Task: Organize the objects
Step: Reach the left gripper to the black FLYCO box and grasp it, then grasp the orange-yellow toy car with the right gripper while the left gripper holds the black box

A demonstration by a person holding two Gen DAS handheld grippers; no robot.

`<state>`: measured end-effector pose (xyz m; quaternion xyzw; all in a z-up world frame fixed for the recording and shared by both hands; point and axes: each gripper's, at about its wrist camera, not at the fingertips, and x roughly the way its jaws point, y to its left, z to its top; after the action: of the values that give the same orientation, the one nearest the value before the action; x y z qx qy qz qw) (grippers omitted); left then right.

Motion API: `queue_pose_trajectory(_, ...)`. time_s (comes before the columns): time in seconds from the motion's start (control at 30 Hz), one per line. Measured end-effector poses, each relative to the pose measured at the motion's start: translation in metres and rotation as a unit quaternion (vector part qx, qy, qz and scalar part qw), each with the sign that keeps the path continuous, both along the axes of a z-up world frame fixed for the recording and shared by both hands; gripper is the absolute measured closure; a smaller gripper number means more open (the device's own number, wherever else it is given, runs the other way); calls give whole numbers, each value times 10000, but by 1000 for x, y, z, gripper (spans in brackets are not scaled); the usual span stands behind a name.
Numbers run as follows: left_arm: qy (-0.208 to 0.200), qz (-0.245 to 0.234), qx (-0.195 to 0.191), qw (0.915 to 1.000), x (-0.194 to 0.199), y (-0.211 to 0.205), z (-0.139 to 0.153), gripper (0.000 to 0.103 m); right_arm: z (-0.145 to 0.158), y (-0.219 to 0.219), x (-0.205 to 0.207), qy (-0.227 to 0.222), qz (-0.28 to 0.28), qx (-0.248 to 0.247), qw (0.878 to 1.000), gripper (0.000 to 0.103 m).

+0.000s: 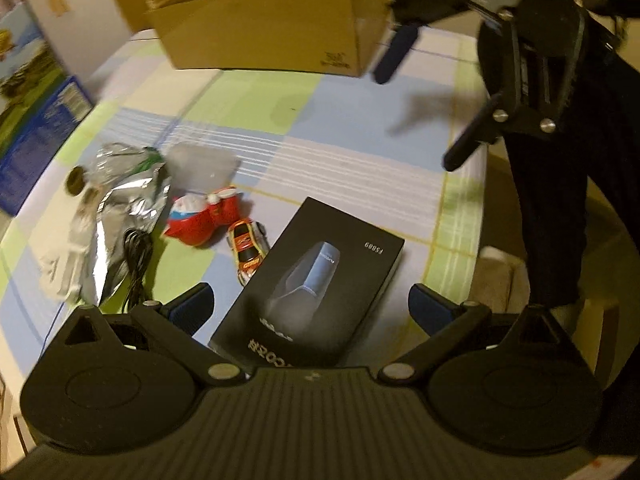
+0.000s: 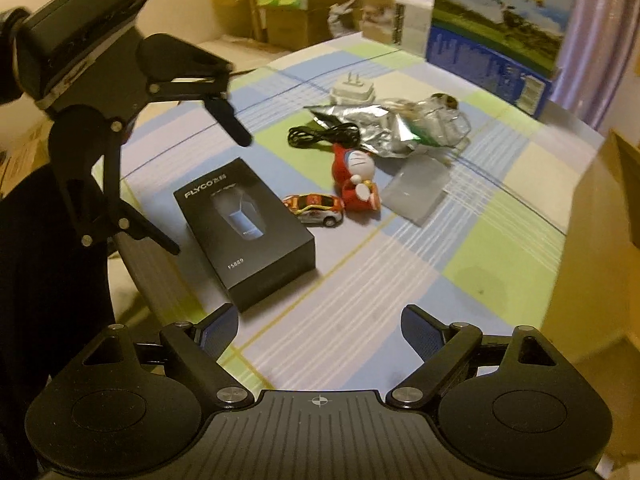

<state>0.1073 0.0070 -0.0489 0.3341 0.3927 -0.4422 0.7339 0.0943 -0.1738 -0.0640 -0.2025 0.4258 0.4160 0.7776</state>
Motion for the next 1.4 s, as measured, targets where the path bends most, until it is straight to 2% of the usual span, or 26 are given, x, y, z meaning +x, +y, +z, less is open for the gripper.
queue_pose_trajectory(0.1,76,-388,117,9991,7,-4,-12,7,-6,5,5,-4,201,-81,9998,17)
queue_pose_trajectory(0.23,273,-673,183,9972,17,-7,-25,13,-15,12,9,-28,537,-223,9983,20)
queue_pose_trajectory(0.5,591,-1049,326,9922,36,-10,-37,16,-26,21,17,23,778,-284,9966,21)
queue_pose_trajectory(0.63,683,-1137,331,9906,39,-11,-40,18,-31,28,19,-48,943,-423,9946,22)
queue_pose_trajectory(0.8,696,-995,311,9921,39,-6,-39,20,-34,36,24,-133,1095,-495,9927,25)
queue_pose_trajectory(1.07,784,-307,552,9949,40,40,-38,21,-37,68,35,-394,1575,-538,9853,29)
queue_pose_trajectory(1.27,781,931,569,9910,57,80,-35,21,-47,102,44,-813,2072,-688,9725,37)
queue_pose_trajectory(1.4,712,1659,437,9826,69,92,-35,20,-58,120,51,-1076,2434,-908,9597,49)
